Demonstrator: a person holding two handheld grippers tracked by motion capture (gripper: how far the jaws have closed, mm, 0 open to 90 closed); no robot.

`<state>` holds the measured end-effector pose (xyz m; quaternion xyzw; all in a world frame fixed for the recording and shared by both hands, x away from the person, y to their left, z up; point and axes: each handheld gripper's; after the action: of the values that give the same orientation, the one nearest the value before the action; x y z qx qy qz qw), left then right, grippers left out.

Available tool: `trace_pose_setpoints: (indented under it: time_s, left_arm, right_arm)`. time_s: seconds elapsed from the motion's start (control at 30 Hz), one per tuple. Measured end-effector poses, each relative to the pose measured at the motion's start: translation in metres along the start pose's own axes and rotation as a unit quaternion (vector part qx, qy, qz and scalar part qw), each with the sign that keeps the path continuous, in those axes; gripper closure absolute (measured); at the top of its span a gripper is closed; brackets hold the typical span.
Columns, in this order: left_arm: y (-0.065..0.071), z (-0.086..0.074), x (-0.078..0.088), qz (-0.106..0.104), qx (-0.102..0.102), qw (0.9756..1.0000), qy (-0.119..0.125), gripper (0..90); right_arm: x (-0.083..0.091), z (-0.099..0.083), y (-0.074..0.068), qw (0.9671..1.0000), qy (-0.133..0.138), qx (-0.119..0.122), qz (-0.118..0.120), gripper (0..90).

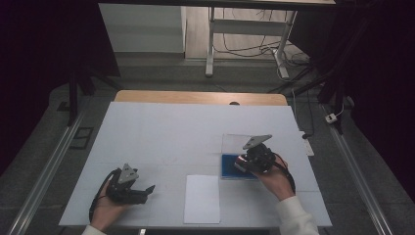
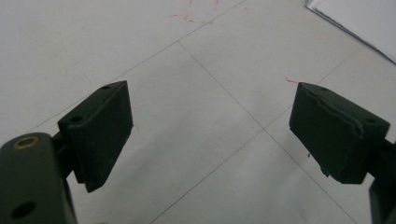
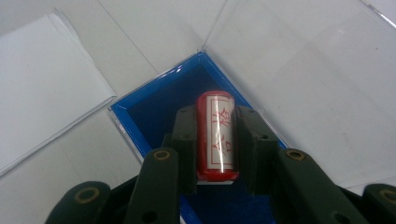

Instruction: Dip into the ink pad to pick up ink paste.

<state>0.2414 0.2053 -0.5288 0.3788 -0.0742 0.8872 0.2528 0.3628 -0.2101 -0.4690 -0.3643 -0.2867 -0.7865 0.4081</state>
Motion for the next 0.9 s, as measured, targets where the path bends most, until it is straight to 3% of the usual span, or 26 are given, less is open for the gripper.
trace_pose_setpoints:
  time_s: [0.9]
  left_arm:
    - [0.0017, -0.0011, -0.0017, -0.002, -0.001, 1.0, -0.007, 13.5]
  right_arm:
    - [-0.006, 0.0072, -0.003, 0.999, -0.042, 0.009, -0.01, 71.0]
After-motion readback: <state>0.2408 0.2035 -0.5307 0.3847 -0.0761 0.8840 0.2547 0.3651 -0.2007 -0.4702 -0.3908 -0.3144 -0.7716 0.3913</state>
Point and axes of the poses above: each handheld gripper's, and its own axes: x roughly backward along the jaws, z roughly out of its top, y roughly to its right, and after that the axes turned 6 degrees about x, right-handed
